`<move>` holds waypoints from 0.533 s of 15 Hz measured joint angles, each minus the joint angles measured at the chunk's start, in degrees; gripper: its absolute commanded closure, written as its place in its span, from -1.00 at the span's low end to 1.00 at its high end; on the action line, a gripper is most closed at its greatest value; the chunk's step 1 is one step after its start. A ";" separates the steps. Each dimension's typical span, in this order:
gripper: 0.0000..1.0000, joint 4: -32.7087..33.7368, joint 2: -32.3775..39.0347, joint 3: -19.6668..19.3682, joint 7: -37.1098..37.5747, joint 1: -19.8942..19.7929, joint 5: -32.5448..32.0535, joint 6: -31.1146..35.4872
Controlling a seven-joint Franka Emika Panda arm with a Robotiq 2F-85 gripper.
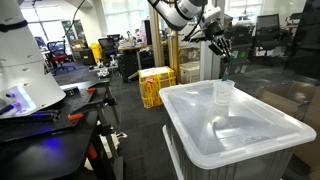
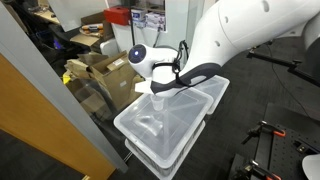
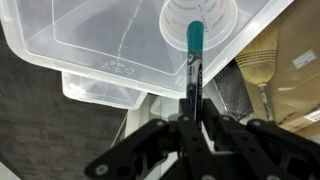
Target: Take the marker out of the cup and put it on the storage box
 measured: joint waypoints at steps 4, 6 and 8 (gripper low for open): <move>0.91 -8.48 -7.33 -1.50 9.39 1.56 -6.70 0.42; 0.91 -12.83 -11.12 -1.83 14.99 1.51 -10.60 0.77; 0.91 -16.98 -14.74 -1.96 20.95 1.06 -14.87 1.04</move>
